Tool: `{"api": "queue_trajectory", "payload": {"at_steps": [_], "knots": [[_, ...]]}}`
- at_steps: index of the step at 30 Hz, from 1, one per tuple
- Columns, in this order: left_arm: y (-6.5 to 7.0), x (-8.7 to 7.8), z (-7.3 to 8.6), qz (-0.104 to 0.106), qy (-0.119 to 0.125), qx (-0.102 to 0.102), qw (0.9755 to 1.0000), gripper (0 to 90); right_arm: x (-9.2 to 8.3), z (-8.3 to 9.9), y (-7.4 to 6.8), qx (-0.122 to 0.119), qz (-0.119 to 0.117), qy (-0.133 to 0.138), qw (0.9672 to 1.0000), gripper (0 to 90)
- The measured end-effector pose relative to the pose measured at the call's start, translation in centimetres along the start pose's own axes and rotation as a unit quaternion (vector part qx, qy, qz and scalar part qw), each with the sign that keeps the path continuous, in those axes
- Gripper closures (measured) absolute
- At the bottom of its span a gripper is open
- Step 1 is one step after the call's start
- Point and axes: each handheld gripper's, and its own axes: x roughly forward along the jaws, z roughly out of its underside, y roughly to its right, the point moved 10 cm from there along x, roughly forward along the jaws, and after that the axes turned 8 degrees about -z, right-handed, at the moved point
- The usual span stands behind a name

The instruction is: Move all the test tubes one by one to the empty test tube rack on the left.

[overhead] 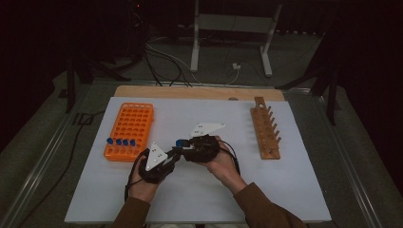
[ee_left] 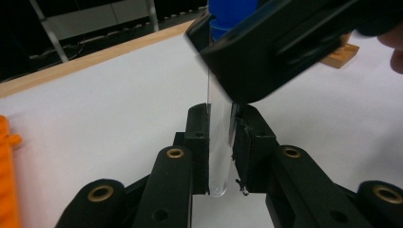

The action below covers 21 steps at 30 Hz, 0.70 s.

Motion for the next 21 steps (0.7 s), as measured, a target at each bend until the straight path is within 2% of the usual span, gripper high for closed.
{"api": "queue_trajectory", "payload": {"at_steps": [2,4,7,10,16,21], "knots": [[-0.5,-0.2,0.1,-0.004,-0.001,-0.008,1.0000,78.1,-0.5,0.1,0.4,0.008,-0.004,0.009,0.9999,49.5],[-1.2,-0.5,0.2,-0.010,-0.002,-0.016,0.9998,78.2,-1.2,0.1,1.0,0.012,0.003,0.020,0.9997,39.7],[-2.2,-1.0,0.2,-0.019,0.000,-0.029,0.9994,78.2,-2.4,0.5,2.1,0.019,0.024,0.029,0.9991,27.2],[-3.2,-1.8,0.0,-0.028,0.007,-0.036,0.9989,78.2,-3.8,1.1,3.4,0.019,0.057,0.033,0.9976,17.9],[-5.4,-3.8,-0.2,-0.046,0.022,-0.050,0.9975,78.2,-6.2,2.9,5.9,0.027,0.114,0.033,0.9925,13.3],[-7.7,-5.8,-0.3,-0.061,0.041,-0.064,0.9953,78.2,-8.2,4.1,7.4,0.034,0.146,0.037,0.9880,9.9]]}}
